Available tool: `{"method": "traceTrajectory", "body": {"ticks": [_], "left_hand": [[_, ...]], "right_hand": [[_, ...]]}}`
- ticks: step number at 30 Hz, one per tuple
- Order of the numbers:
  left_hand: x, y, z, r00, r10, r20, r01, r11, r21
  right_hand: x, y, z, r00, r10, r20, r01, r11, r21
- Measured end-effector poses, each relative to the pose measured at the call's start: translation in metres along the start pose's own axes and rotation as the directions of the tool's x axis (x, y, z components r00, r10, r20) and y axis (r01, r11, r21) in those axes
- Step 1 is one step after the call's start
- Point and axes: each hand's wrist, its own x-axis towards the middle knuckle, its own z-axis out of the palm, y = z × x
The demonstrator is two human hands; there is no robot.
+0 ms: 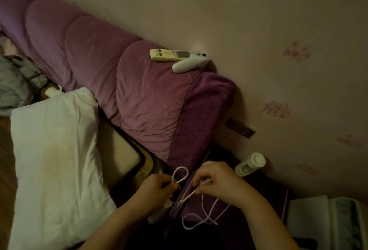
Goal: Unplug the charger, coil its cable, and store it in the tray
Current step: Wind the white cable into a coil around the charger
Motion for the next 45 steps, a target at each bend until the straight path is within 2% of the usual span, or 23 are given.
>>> {"method": "traceTrajectory", "body": {"ticks": [3, 6, 11, 16, 18, 21, 22, 26, 30, 35, 38, 40, 43, 45], "left_hand": [[-0.004, 0.006, -0.004, 0.987, -0.019, 0.158, 0.058, 0.966, -0.251], [-0.009, 0.012, -0.009, 0.976, -0.012, 0.219, 0.088, 0.937, -0.338], [-0.014, 0.026, -0.015, 0.937, 0.055, 0.345, 0.105, 0.897, -0.429], [-0.015, 0.027, -0.007, 0.909, 0.097, 0.404, 0.163, 0.81, -0.563], [-0.016, 0.026, -0.004, 0.895, 0.146, 0.421, 0.154, 0.786, -0.599], [-0.014, 0.027, 0.0, 0.929, 0.149, 0.339, 0.122, 0.742, -0.659], [-0.012, 0.027, 0.002, 0.948, 0.126, 0.292, 0.099, 0.755, -0.648], [-0.006, 0.024, 0.007, 0.986, 0.12, 0.114, -0.051, 0.875, -0.481], [-0.003, 0.019, 0.016, 0.985, 0.148, -0.083, -0.165, 0.951, -0.262], [0.002, 0.024, 0.028, 0.986, 0.041, -0.162, -0.108, 0.893, -0.436], [0.006, 0.027, 0.03, 0.99, 0.026, -0.137, -0.092, 0.861, -0.5], [0.006, 0.028, 0.03, 0.992, 0.011, -0.124, -0.078, 0.832, -0.549], [0.008, 0.028, 0.019, 0.986, -0.03, -0.167, -0.084, 0.769, -0.634], [0.011, 0.029, 0.008, 0.981, -0.079, -0.177, -0.069, 0.714, -0.697]], "right_hand": [[0.002, -0.005, -0.006, 0.988, -0.069, -0.14, 0.086, 0.989, 0.121], [0.004, -0.008, -0.006, 0.982, -0.032, -0.186, 0.083, 0.957, 0.278], [0.007, -0.006, -0.002, 0.996, -0.063, -0.069, 0.089, 0.858, 0.506], [0.01, -0.008, 0.01, 0.994, -0.084, 0.076, -0.001, 0.667, 0.745], [0.013, -0.008, 0.014, 0.995, -0.067, 0.074, -0.018, 0.606, 0.795], [0.018, -0.008, 0.021, 1.0, 0.004, -0.013, 0.009, 0.546, 0.837], [0.019, -0.009, 0.023, 0.999, 0.034, -0.038, 0.015, 0.524, 0.852], [0.022, -0.008, 0.034, 0.985, 0.133, -0.106, 0.023, 0.513, 0.858], [0.022, -0.017, 0.04, 0.989, 0.136, -0.052, -0.027, 0.524, 0.851], [0.024, -0.024, 0.041, 0.953, 0.293, -0.077, -0.093, 0.522, 0.848], [0.024, -0.026, 0.043, 0.935, 0.354, 0.012, -0.196, 0.488, 0.851], [0.02, -0.026, 0.041, 0.939, 0.332, 0.095, -0.263, 0.51, 0.819], [0.007, -0.023, 0.041, 0.912, 0.241, 0.332, -0.41, 0.488, 0.771], [-0.003, -0.013, 0.043, 0.868, 0.194, 0.457, -0.48, 0.565, 0.672]]}}
